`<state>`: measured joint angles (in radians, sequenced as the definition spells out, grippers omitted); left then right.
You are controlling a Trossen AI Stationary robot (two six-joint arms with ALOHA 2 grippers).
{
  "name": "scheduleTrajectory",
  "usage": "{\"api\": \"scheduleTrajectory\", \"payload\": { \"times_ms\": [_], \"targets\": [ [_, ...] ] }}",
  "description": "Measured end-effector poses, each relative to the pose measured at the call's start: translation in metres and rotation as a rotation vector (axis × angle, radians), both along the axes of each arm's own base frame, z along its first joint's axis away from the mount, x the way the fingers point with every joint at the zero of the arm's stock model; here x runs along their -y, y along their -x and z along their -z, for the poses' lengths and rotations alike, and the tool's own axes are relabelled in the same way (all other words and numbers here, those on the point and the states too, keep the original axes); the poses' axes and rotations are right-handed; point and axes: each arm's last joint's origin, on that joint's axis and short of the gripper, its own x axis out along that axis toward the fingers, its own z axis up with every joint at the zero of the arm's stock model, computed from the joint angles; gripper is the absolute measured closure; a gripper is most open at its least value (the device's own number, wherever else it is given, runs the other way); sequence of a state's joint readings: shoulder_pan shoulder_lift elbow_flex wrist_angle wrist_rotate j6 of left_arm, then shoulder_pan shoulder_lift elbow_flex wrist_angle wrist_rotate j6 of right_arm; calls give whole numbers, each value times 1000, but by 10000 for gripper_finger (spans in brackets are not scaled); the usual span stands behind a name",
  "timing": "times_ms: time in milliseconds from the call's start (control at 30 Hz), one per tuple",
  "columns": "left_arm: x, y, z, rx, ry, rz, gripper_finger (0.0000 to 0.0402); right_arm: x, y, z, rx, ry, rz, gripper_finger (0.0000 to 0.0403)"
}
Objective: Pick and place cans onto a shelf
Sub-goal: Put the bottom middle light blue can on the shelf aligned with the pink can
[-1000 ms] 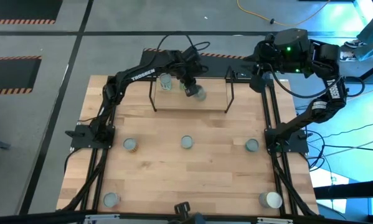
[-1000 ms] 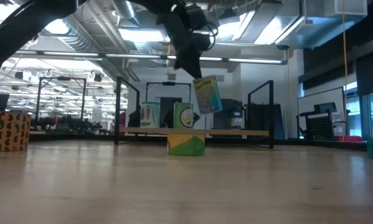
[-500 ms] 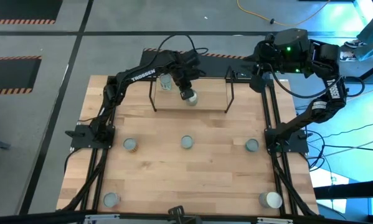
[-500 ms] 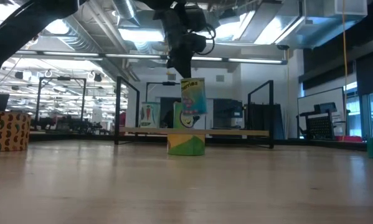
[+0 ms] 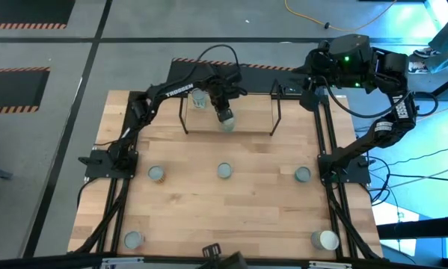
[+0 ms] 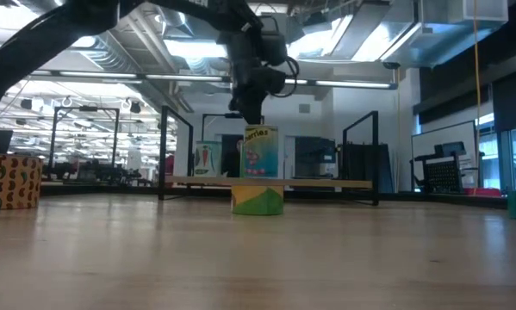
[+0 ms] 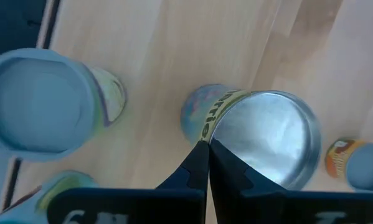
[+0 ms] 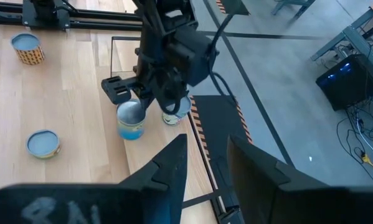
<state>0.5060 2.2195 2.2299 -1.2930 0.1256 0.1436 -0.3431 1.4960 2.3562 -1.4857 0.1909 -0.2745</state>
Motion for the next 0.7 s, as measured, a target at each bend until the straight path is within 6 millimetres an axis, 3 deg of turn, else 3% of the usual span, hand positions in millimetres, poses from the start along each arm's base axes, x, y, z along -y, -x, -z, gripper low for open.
{"api": "scheduleTrajectory", "payload": {
  "times_ms": [700],
  "targets": [
    [-4, -9, 5, 18, -95, 27, 399, 0, 0, 0, 0, 0, 0, 286]
  ]
}}
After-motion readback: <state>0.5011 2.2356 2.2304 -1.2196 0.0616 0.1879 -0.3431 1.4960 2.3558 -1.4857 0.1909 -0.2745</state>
